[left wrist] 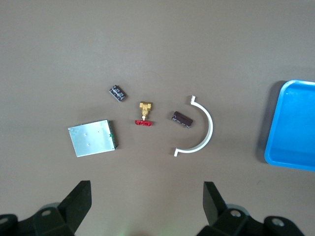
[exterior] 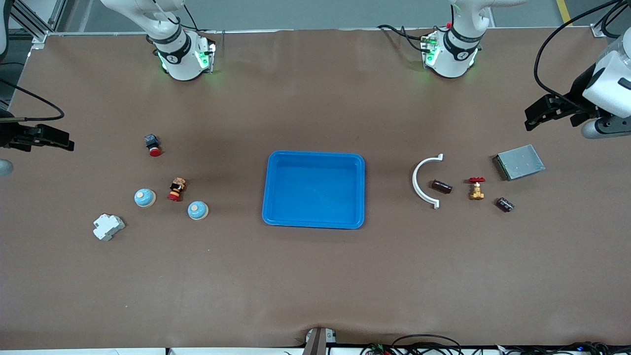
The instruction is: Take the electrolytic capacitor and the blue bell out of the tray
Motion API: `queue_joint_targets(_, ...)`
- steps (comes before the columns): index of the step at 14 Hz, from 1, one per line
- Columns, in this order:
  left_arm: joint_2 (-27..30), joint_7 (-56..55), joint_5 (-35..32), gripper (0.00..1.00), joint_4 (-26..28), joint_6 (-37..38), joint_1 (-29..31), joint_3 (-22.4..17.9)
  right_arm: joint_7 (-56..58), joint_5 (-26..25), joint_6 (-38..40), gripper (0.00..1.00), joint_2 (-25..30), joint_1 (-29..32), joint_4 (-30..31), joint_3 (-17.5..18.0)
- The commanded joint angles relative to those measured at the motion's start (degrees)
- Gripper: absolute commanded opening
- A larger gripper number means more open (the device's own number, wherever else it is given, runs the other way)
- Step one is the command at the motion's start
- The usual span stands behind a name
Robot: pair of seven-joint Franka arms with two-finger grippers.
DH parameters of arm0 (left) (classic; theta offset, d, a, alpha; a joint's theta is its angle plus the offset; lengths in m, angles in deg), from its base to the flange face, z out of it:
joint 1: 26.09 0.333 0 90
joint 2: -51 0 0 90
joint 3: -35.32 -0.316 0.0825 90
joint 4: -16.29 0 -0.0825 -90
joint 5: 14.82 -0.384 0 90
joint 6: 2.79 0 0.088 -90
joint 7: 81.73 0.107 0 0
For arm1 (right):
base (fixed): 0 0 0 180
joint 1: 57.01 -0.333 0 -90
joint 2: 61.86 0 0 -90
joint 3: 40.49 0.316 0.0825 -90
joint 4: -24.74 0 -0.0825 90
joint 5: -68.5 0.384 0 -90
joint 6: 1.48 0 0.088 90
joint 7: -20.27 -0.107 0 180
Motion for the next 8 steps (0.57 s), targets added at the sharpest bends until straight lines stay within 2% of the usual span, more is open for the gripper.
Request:
queue_joint_targets(1,-0.5,0.9,-0.4,1.0,-0.3,-1.0,0.3,0.4,-0.5,0.0,-3.9,1.0,6.0,1.6,7.5,0.5)
queue_joint_targets(3,-0.6,0.9,-0.4,1.0,-0.3,-1.3,0.5,0.4,-1.5,0.0,-10.3,1.0,12.5,1.7,16.4,0.5)
queue_joint_targets(8,-1.5,0.9,-0.4,1.0,-0.4,-2.2,0.4,0.4,-1.6,0.0,-9.1,1.0,12.5,1.5,13.7,0.6)
